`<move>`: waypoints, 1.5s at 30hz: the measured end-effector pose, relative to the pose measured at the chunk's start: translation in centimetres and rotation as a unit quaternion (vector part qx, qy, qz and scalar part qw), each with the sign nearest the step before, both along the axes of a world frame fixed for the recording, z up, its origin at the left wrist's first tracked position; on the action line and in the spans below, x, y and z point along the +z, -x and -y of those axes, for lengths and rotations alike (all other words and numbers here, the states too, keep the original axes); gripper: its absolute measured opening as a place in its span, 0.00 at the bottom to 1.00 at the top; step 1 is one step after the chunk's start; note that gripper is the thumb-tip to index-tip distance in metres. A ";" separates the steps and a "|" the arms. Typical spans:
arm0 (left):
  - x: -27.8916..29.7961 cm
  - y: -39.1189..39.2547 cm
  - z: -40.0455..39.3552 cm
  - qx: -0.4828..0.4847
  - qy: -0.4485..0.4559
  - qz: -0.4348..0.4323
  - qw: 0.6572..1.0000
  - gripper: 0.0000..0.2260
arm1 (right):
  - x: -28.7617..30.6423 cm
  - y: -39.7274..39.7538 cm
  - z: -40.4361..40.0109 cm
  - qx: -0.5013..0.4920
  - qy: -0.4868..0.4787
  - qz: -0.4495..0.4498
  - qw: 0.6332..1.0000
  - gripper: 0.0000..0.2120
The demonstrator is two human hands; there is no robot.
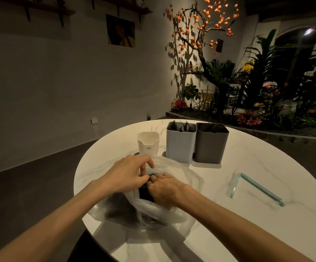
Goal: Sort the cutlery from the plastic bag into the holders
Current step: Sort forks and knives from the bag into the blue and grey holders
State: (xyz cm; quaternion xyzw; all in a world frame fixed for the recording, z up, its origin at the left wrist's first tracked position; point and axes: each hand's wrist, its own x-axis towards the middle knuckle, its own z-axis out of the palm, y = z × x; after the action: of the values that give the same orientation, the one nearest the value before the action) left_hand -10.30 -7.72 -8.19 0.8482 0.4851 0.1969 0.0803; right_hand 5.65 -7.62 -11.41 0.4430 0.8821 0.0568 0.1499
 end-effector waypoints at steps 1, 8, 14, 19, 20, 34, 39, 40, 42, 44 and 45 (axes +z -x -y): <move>0.0 -0.1 0.1 0.000 0.000 0.000 1.000 0.11 | -0.1 0.0 0.0 -0.002 -0.006 0.011 1.000 0.26; 0.1 0.0 0.0 0.004 0.004 0.006 1.000 0.11 | -0.2 -0.2 0.1 -0.060 0.052 -0.034 0.996 0.31; 0.1 -0.5 0.0 0.001 0.015 0.016 1.000 0.10 | -0.3 -0.7 0.5 -0.108 0.123 -0.106 0.981 0.22; 0.8 -0.1 0.1 -0.027 0.082 -0.035 0.996 0.20 | 1.3 -1.3 0.3 -0.076 0.083 -0.108 0.988 0.18; 1.1 -0.1 0.3 -0.037 0.107 -0.073 0.991 0.26 | 2.0 -1.7 0.4 -0.063 0.065 -0.095 0.991 0.18; 5.4 -8.4 -0.1 -0.043 -0.025 -0.152 0.987 0.19 | 13.5 -7.9 2.7 -0.060 0.059 0.011 0.996 0.11; 3.8 -11.9 -3.2 -0.142 0.248 0.080 0.955 0.12 | 16.1 -11.6 2.4 -0.095 0.022 -0.031 0.995 0.14; 3.1 -12.8 -3.4 -0.145 0.284 0.129 0.939 0.10 | 16.3 -12.7 2.2 -0.089 -0.006 -0.053 0.995 0.16; 1.8 -14.1 -3.6 -0.142 0.332 0.231 0.903 0.07 | 16.3 -14.8 1.5 -0.071 -0.084 -0.104 0.988 0.20; 0.6 -15.4 -4.0 -0.133 0.376 0.332 0.855 0.13 | 15.5 -17.2 0.6 -0.064 -0.203 -0.147 0.966 0.24; 0.1 -15.9 -4.3 -0.129 0.393 0.375 0.830 0.17 | 15.0 -18.2 0.1 -0.075 -0.254 -0.189 0.946 0.27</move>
State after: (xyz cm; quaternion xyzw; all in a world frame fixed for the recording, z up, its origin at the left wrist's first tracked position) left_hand 5.59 -3.41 -8.07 0.6609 0.3402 0.2808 0.6072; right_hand 23.89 -7.73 3.56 0.5341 0.8146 0.1829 -0.1333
